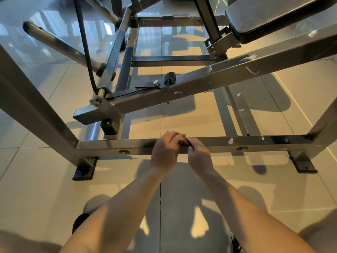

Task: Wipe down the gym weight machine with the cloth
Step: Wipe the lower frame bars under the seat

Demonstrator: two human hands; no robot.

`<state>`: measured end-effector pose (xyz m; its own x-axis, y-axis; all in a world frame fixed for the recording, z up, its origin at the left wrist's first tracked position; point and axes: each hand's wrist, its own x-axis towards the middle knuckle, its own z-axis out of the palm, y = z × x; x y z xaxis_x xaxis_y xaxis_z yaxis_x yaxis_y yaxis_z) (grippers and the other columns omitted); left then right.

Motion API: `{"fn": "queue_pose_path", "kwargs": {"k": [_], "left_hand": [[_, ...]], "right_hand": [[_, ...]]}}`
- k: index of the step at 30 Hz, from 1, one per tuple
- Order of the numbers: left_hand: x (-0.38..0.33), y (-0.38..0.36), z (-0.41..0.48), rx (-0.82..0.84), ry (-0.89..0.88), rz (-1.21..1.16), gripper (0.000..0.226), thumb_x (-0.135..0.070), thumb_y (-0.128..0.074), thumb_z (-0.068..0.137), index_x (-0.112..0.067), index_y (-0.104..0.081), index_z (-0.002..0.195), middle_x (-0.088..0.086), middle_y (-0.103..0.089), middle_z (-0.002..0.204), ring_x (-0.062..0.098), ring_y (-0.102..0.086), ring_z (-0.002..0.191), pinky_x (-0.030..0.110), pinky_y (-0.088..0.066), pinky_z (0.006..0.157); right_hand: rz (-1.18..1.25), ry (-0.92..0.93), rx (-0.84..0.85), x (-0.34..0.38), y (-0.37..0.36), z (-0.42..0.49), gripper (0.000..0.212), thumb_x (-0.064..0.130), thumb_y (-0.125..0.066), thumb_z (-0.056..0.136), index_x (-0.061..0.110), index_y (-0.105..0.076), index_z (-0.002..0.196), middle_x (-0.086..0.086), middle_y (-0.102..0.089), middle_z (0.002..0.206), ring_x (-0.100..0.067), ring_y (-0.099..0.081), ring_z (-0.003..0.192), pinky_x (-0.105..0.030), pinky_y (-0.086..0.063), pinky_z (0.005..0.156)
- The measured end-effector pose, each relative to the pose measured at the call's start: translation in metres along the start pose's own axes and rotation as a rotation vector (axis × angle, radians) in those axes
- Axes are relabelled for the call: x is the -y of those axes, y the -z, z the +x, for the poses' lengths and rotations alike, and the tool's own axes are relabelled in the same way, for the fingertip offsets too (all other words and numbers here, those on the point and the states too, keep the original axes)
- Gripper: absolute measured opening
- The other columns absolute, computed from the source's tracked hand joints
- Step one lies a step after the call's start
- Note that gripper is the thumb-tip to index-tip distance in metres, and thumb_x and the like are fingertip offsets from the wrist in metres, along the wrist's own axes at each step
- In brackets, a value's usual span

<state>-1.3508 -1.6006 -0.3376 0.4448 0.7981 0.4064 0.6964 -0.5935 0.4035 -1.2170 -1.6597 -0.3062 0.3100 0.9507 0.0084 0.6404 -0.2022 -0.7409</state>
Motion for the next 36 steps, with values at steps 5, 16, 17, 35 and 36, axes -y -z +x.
{"fn": "queue_pose_path", "kwargs": {"k": [5,16,17,35,36], "left_hand": [[0.023,0.02,-0.01,-0.079,0.374,0.057,0.028,-0.021,-0.054,0.102,-0.015,-0.063,0.128,0.007,-0.062,0.125,0.026,-0.053,0.114,0.042,-0.053,0.096],[-0.019,0.002,-0.006,0.039,-0.018,-0.03,0.036,-0.014,-0.071,0.09,-0.014,-0.067,0.126,0.008,-0.069,0.127,0.027,-0.063,0.107,0.043,-0.059,0.09],[-0.012,0.008,-0.005,0.015,0.019,-0.024,0.031,-0.016,-0.066,0.093,-0.014,-0.068,0.124,0.006,-0.07,0.122,0.025,-0.063,0.105,0.043,-0.058,0.09],[-0.016,0.009,0.009,0.019,0.283,-0.093,0.024,-0.022,-0.052,0.104,-0.017,-0.062,0.125,0.004,-0.069,0.118,0.022,-0.057,0.109,0.027,-0.049,0.088],[-0.021,0.009,0.01,0.022,0.34,-0.14,0.024,-0.022,-0.052,0.104,-0.018,-0.063,0.124,0.003,-0.069,0.115,0.022,-0.055,0.11,0.023,-0.044,0.086]], "right_hand": [[-0.033,0.015,-0.009,-0.003,-0.006,-0.001,0.028,0.004,-0.049,0.101,0.009,-0.063,0.125,-0.004,-0.063,0.116,-0.015,-0.056,0.102,-0.026,-0.048,0.099],[0.037,-0.077,-0.046,-0.017,0.011,0.002,0.03,0.006,-0.048,0.102,0.012,-0.064,0.127,-0.005,-0.064,0.12,-0.017,-0.057,0.106,-0.014,-0.039,0.095],[0.013,-0.078,-0.02,-0.018,0.01,0.002,0.031,0.007,-0.049,0.102,0.011,-0.062,0.13,-0.005,-0.063,0.124,-0.017,-0.056,0.11,-0.017,-0.039,0.1],[-0.071,-0.168,0.049,-0.035,0.027,-0.005,0.042,0.011,-0.05,0.104,0.012,-0.052,0.146,-0.003,-0.041,0.159,-0.016,-0.026,0.152,-0.022,-0.016,0.12],[-0.042,-0.177,0.057,-0.033,0.03,-0.004,0.041,0.013,-0.051,0.104,0.012,-0.053,0.146,-0.003,-0.043,0.157,-0.017,-0.029,0.151,-0.023,-0.018,0.12]]}}
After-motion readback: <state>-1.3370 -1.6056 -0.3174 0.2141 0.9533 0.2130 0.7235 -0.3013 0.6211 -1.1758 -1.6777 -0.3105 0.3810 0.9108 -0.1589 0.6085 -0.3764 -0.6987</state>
